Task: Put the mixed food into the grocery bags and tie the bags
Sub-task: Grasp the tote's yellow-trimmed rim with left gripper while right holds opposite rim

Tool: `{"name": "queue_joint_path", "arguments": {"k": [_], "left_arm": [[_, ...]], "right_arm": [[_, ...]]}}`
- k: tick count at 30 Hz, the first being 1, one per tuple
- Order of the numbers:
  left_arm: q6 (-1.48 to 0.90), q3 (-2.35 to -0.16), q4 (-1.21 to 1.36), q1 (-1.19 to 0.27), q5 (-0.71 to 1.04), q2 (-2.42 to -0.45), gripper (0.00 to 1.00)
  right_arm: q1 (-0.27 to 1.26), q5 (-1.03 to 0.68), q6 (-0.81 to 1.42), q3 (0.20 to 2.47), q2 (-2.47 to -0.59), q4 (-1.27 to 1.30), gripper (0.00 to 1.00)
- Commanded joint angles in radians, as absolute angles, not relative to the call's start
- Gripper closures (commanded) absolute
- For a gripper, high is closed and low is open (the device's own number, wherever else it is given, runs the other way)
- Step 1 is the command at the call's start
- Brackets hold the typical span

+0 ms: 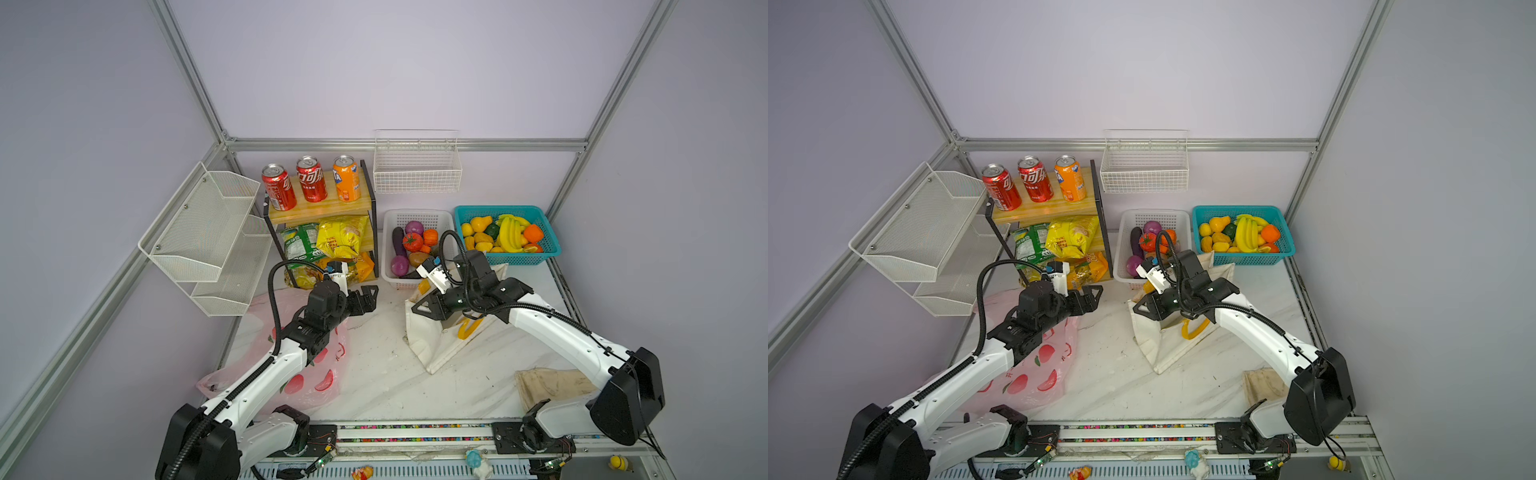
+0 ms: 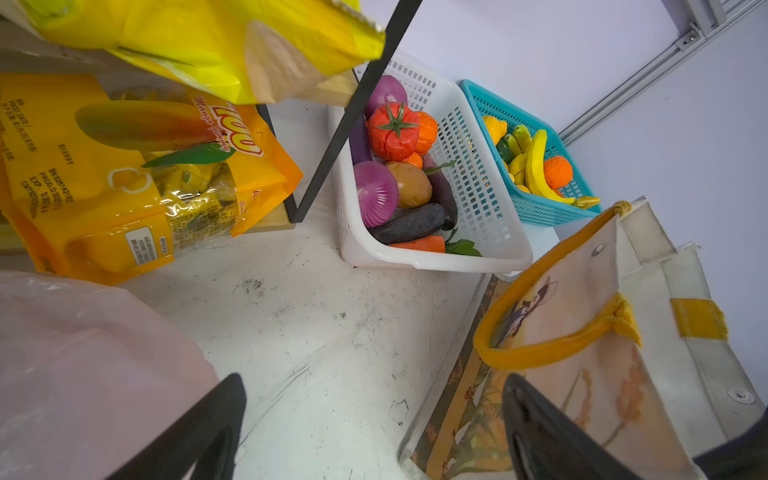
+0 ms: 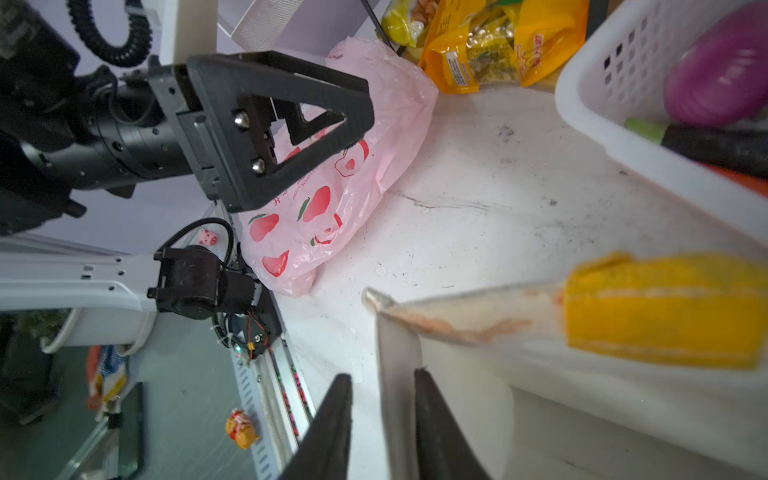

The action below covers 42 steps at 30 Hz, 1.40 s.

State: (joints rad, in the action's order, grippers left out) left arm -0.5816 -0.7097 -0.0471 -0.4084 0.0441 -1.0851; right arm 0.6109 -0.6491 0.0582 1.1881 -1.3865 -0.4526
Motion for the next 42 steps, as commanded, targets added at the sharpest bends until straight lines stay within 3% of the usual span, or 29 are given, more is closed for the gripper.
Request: {"name": "queue_joint_path", "arguments": {"k": [1, 4, 8, 10, 15, 25, 35, 38, 42], "left_arm": [[-0.554, -0.806, -0.061, -0.414, 0.025, -1.043, 0.05], [-0.567, -0.852, -0.088, -0.417, 0.060, -1.032, 0.05], [-0.554, -0.928, -0.093, -0.457, 0.108, -1.031, 0.05], [-0.515, -0.982, -0.113, -0.487, 0.121, -1.058, 0.05], [-0.441, -1.180, -0.231, -0.544, 0.225, -1.221, 0.03], [-0.271, -1.636, -0.592, -0.646, 0.280, -1.632, 0.03], [-0.292, -1.633, -0.591, -0.652, 0.333, -1.742, 0.30], [-0.294, -1.608, -0.580, -0.652, 0.344, -1.745, 0.45], [-0.284, -1.555, -0.564, -0.647, 0.335, -1.720, 0.73]], "right_arm": [[0.607, -0.482, 0.085, 1.251, -1.298, -0.438, 0.48], [0.576, -0.295, 0.121, 1.275, -1.258, -0.451, 0.31], [0.504, -0.104, 0.153, 1.302, -1.237, -0.476, 0.22], [0.488, 0.074, 0.164, 1.335, -1.246, -0.503, 0.03], [0.489, 0.332, 0.116, 1.447, -1.367, -0.650, 0.03], [0.469, 0.400, 0.019, 1.437, -1.475, -0.666, 0.03], [0.402, 0.412, 0.016, 1.395, -1.535, -0.647, 0.03], [0.403, 0.421, 0.005, 1.387, -1.544, -0.638, 0.03], [0.353, 0.461, -0.010, 1.387, -1.581, -0.633, 0.03]]}}
